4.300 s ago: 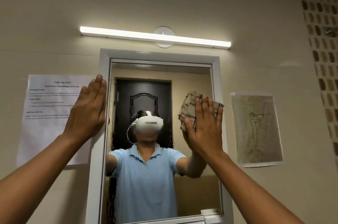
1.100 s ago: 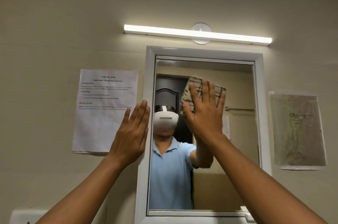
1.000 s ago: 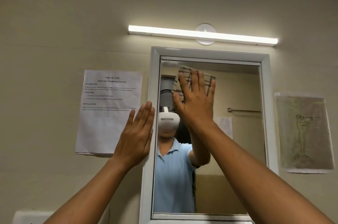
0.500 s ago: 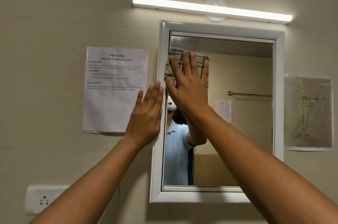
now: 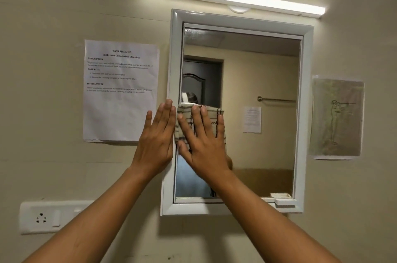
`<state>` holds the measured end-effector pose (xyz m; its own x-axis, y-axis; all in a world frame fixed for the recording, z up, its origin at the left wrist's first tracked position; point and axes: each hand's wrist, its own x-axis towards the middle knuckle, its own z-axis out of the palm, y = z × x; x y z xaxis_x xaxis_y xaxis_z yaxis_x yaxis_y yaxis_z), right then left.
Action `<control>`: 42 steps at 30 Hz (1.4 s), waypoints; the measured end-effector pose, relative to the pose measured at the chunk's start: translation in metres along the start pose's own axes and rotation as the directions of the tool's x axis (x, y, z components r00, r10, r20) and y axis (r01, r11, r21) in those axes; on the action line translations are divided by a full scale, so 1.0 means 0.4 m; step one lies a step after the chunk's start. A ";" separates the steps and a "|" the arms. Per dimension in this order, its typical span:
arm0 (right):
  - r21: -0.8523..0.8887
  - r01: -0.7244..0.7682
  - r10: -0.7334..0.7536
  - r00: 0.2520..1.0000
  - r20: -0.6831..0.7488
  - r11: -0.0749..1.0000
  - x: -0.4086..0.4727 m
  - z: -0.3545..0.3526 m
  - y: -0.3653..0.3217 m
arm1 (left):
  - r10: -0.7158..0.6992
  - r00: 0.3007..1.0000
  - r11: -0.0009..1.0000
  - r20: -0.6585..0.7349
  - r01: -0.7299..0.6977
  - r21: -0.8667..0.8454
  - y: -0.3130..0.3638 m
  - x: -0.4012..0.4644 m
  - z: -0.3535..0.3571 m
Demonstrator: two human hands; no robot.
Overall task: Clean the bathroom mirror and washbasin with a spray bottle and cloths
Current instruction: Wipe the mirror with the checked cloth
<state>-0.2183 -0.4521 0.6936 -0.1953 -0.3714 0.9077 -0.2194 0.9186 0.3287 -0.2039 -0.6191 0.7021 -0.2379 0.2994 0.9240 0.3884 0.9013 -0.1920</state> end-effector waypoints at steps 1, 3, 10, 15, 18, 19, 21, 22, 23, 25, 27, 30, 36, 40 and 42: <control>-0.004 0.039 -0.039 0.999 0.005 0.999 -0.029 0.004 0.002 | -0.002 1.000 1.000 0.009 0.002 0.016 0.006 -0.006 0.001; -0.017 0.128 -0.128 0.992 0.001 0.992 -0.078 0.016 0.016 | -0.005 1.000 0.998 0.029 0.003 0.061 0.014 -0.017 0.003; -0.020 0.219 -0.219 0.976 0.011 0.976 -0.093 -0.001 0.134 | -0.050 0.996 0.982 0.068 0.037 0.187 0.039 -0.030 0.001; -0.051 0.039 -0.038 0.999 0.013 0.998 -0.075 -0.037 0.322 | -0.077 0.994 0.980 0.081 0.061 0.190 0.056 -0.028 -0.012; -0.078 -0.012 0.012 1.000 0.007 0.997 -0.086 -0.053 0.422 | -0.103 0.992 0.975 0.078 0.085 0.204 0.063 -0.028 -0.005; -0.078 -0.032 0.032 0.999 -0.002 0.996 -0.092 -0.054 0.449 | -0.111 0.991 0.974 0.079 0.093 0.207 0.067 -0.028 -0.005; -0.062 -0.101 0.100 0.995 -0.018 0.993 -0.105 -0.053 0.486 | -0.121 0.989 0.972 0.082 0.102 0.212 0.072 -0.028 -0.005; -0.052 -0.134 0.133 0.991 -0.023 0.990 -0.113 -0.051 0.496 | -0.125 0.989 0.972 0.085 0.105 0.209 0.074 -0.029 -0.006; -0.043 -0.155 0.154 0.988 -0.028 0.987 -0.119 -0.050 0.500 | -0.128 0.988 0.973 0.086 0.108 0.205 0.077 -0.029 -0.008; -0.022 -0.182 0.181 0.983 -0.032 0.983 -0.132 -0.047 0.496 | -0.135 0.987 0.971 0.083 0.116 0.210 0.080 -0.030 -0.007; 0.001 -0.231 0.231 0.973 -0.028 0.973 -0.150 -0.044 0.479 | -0.145 0.986 0.968 0.087 0.123 0.216 0.081 -0.031 -0.008; 0.023 -0.283 0.283 0.959 -0.005 0.959 -0.212 -0.033 0.446 | -0.151 0.983 0.968 0.103 0.126 0.216 0.080 -0.040 -0.006; 0.015 -0.326 0.325 0.945 0.036 0.945 -0.310 -0.008 0.345 | -0.124 0.985 0.980 0.124 0.101 0.174 0.074 -0.076 0.004; -0.005 -0.308 0.307 0.949 0.068 0.952 -0.268 -0.003 0.263 | -0.106 0.985 0.986 0.140 0.086 0.140 0.062 -0.092 0.012; 0.009 -0.269 0.267 0.960 0.085 0.963 -0.221 -0.005 0.214 | -0.079 0.987 0.992 0.140 0.064 0.113 0.059 -0.094 0.010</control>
<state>-0.2180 -0.3403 0.6422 -0.3274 -0.1227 0.9369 -0.1677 0.9833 0.0702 -0.1895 -0.6079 0.6614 -0.3904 0.2678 0.8808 0.2691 0.9482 -0.1690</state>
